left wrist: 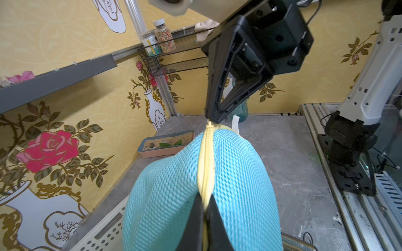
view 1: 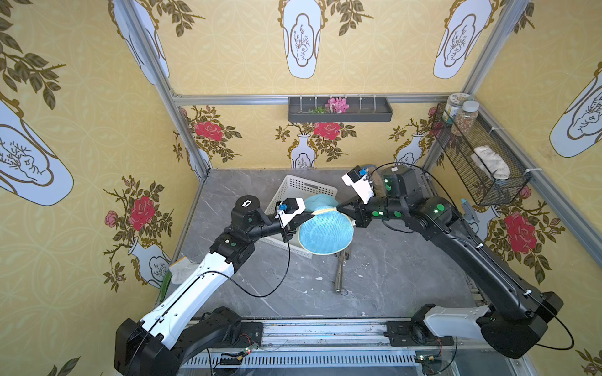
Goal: Turn the laundry bag inside out
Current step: Zip the zipper on the laundry bag, then place the laundry bag at the center of the board.
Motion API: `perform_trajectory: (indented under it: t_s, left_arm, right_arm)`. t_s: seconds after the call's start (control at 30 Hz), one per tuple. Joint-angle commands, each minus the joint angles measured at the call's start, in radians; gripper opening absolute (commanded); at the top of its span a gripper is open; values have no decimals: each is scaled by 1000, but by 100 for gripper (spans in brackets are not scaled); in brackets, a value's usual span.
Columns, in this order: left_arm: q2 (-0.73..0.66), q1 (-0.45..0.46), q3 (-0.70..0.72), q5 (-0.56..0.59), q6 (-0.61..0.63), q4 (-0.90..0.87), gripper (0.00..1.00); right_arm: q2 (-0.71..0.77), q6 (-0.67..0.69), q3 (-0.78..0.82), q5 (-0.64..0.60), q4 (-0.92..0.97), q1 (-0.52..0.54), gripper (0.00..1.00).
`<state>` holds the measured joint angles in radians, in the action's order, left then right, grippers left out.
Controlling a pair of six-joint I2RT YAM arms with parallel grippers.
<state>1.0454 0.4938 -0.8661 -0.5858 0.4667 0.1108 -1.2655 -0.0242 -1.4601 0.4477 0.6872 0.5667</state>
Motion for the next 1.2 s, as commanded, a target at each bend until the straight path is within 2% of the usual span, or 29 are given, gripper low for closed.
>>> perform_trajectory:
  t_s: [0.0,0.27,0.47,0.73,0.77,0.8,0.83,0.87,0.9,0.93,1.0,1.17]
  left_arm:
    - [-24,-8,25,52,-58,125,0]
    - [-84,-15,85,64,-111,301,0]
    - [-94,-23,103,86,-139,350,0]
    - [-74,-31,104,57,-185,410,0]
    - [-69,-31,99,55,-190,402,0]
    - [-60,-31,93,55,-196,389,0]
    - [-51,-31,81,49,-200,368,0]
    - [-42,-53,67,40,-199,335,0]
    - [-31,-63,46,34,-198,294,0]
    - [-20,-65,30,29,-195,256,0]
    - [-3,-68,11,10,-189,206,0]
    - [40,-67,-23,-65,-184,125,0]
  right_arm:
    - [28,-29,24,-19,-38,-28,0]
    - [49,-27,67,-25,6,-81,0]
    - [39,-18,71,-8,20,-83,0]
    - [12,-20,64,20,19,-87,0]
    - [16,-27,57,22,9,-87,8]
    - [24,-35,52,24,-4,-87,32]
    - [37,-40,52,22,-19,-90,60]
    - [51,-45,56,17,-36,-96,79]
    - [72,-48,72,15,-63,-104,89]
    - [93,-48,99,24,-98,-109,96]
    - [120,-40,148,56,-175,-111,100]
    - [82,-15,147,135,-251,-89,98]
